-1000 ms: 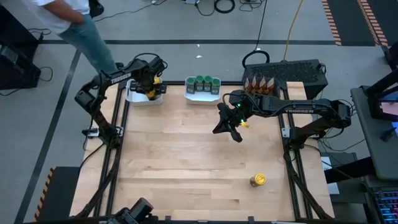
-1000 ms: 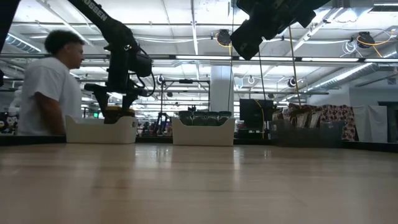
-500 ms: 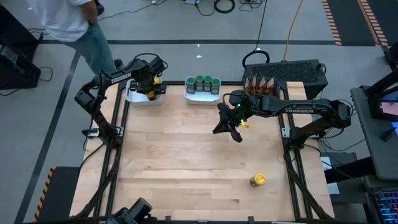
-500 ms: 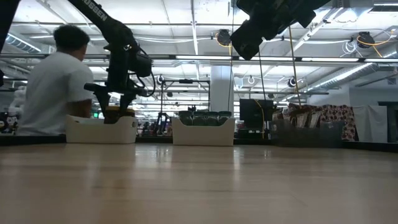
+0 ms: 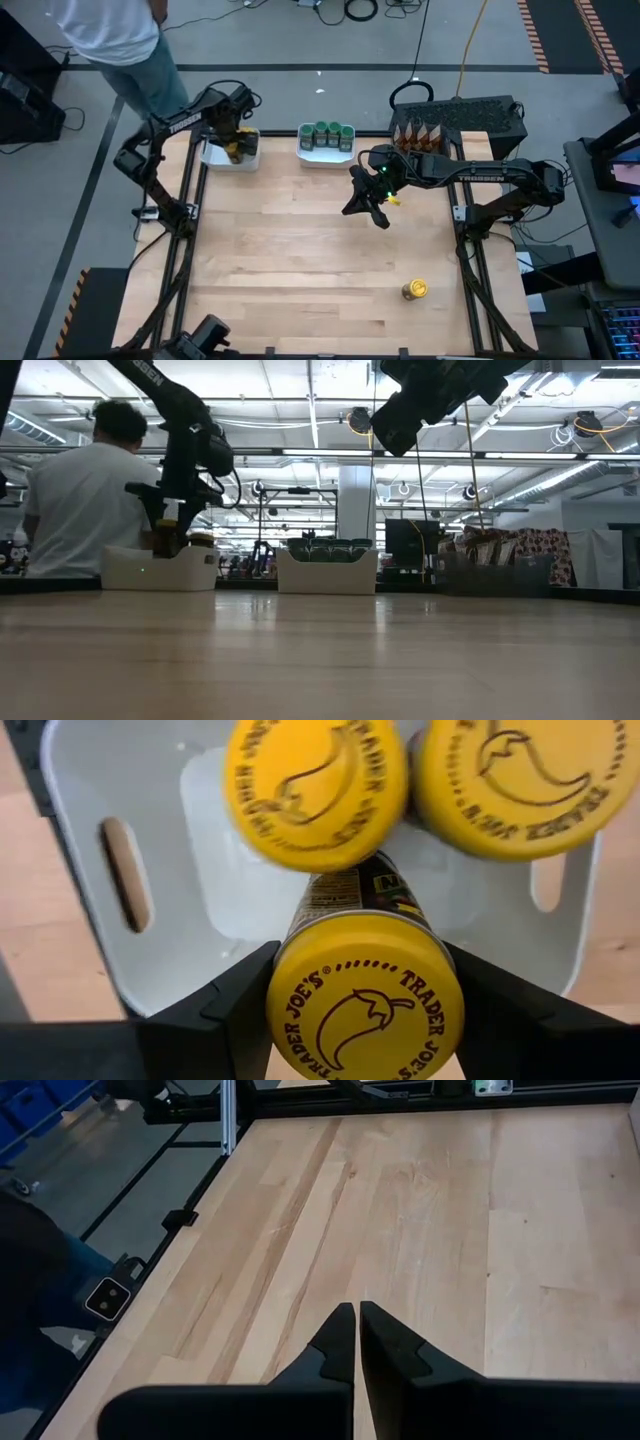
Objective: Sort spices by type
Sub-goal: Put the left yellow seasoning bottle into the left white bin
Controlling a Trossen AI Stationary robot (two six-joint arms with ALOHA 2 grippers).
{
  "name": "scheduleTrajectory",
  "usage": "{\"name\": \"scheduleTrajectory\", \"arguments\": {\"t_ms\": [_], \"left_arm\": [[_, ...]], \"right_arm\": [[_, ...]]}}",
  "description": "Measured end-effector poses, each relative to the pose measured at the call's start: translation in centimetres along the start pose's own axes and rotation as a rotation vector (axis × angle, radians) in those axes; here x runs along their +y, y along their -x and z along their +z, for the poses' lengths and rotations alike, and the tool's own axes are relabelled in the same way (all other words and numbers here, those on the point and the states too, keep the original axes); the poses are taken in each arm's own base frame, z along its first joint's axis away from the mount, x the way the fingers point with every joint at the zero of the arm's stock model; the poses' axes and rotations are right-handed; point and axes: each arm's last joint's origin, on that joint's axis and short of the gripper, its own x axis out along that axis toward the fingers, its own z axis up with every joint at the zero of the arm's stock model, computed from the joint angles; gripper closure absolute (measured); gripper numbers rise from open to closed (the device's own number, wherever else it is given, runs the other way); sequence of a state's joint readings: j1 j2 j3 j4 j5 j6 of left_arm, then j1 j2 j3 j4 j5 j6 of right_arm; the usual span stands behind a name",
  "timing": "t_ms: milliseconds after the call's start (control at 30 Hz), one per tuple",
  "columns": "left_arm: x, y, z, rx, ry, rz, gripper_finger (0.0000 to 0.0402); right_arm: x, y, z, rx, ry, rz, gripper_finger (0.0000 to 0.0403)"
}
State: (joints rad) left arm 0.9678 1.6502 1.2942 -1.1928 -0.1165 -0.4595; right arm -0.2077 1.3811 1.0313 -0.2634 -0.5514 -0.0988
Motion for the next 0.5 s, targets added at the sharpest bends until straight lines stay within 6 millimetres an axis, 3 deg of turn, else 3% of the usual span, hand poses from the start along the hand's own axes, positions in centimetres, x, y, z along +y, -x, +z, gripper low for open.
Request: {"name": "scheduleTrajectory", "arguments": {"t_ms": [500], "left_arm": [[2.6,0.1,0.4,0.010,-0.161,0.106,0.0167]], "right_arm": [[0.0,0.0,0.0,-0.004,0.020,-0.001,0.0403]]}}
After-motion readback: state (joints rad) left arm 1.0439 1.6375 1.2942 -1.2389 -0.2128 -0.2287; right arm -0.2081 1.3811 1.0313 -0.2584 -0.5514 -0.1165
